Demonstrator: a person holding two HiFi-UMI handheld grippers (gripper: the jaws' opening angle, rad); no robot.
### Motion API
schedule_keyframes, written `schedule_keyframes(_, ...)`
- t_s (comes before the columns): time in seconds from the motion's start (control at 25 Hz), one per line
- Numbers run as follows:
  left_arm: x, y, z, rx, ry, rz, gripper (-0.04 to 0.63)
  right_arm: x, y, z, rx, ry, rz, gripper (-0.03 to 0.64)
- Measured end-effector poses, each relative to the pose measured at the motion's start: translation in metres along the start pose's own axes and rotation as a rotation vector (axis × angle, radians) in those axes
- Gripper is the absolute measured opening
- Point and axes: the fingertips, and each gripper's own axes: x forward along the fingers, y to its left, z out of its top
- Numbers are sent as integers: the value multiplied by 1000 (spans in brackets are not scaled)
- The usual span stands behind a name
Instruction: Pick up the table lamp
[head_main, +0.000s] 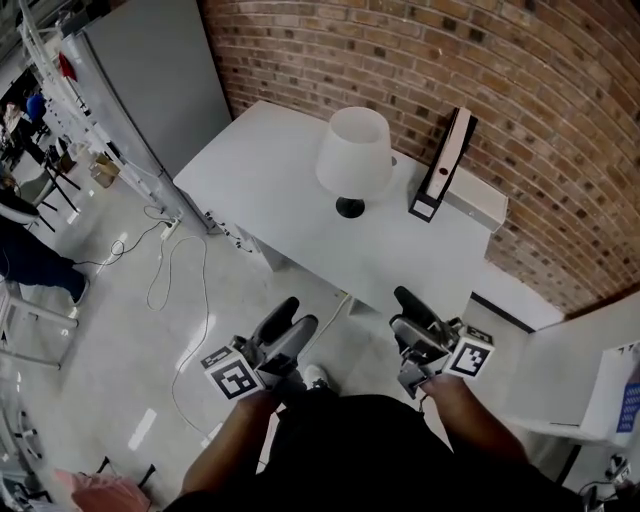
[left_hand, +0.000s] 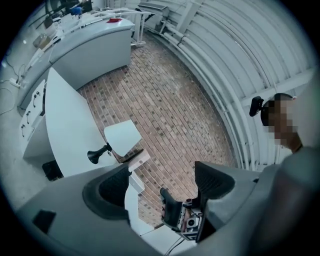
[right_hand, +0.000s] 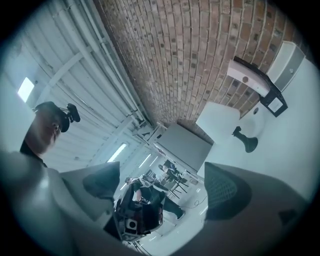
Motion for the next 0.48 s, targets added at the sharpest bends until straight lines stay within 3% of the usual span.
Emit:
schedule_keyframes(0.12, 1, 17, 27, -38, -1, -15, 414, 26, -6, 3, -5, -25, -11, 520)
schedule_keyframes(0.32, -2, 48, 49, 3, 51, -25, 414, 63, -12, 1, -18, -48, -16, 518)
schedule_keyframes(0.48, 4, 61, 53, -14, 83, -34, 414, 70, -27, -4, -19, -37, -73, 517)
